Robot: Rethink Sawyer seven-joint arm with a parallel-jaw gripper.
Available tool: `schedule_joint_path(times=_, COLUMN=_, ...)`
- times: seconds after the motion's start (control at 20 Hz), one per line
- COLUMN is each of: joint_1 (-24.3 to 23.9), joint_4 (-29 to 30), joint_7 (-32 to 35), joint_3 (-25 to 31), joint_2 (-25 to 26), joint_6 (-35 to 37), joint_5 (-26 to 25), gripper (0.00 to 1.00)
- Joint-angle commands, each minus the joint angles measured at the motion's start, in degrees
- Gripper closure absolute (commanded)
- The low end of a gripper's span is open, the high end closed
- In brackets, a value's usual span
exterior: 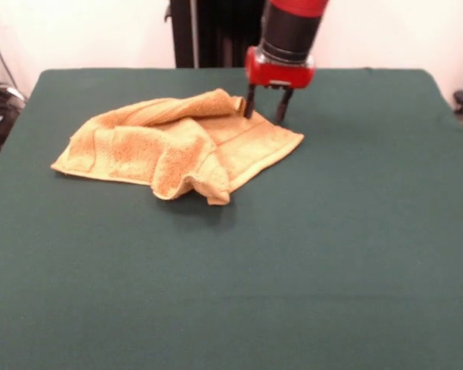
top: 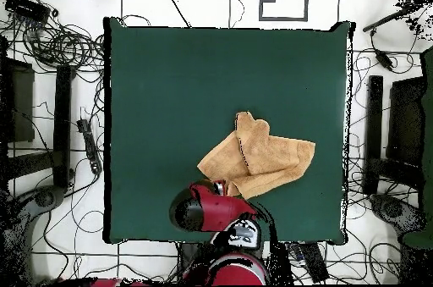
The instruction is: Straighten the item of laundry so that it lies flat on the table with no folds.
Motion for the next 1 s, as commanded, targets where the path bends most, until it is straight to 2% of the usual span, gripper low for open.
schedule_joint_path(times=0.05, joint_1=2.0, joint_4=-0.3, joint_7=16.9, joint_3=4.7, joint_2=9.4, joint_6=-4.5, joint_5=5.9, gripper=0.00)
schedule_joint_path(times=0.4, joint_1=0.6, joint_4=-5.9, joint_7=12.3, joint_3=2.1, joint_2=12.3, joint_6=-3.9, joint_5=5.3, gripper=0.00)
schedule_joint_path(times=0.75, joint_1=-2.4, joint_4=-6.1, joint_7=10.4, joint_3=3.4, joint_2=11.7, joint_6=-3.7, joint_5=3.2, gripper=0.00)
schedule_joint_path(times=0.8, joint_1=-2.8, joint_4=-6.0, joint_7=10.4, joint_3=3.8, joint_2=11.5, joint_6=-4.1, joint_5=2.9, gripper=0.00)
schedule_joint_path(times=1.0, joint_1=-9.6, joint_4=-4.5, joint_7=10.0, joint_3=10.8, joint_2=10.4, joint_6=-5.1, joint_5=0.6, gripper=0.00)
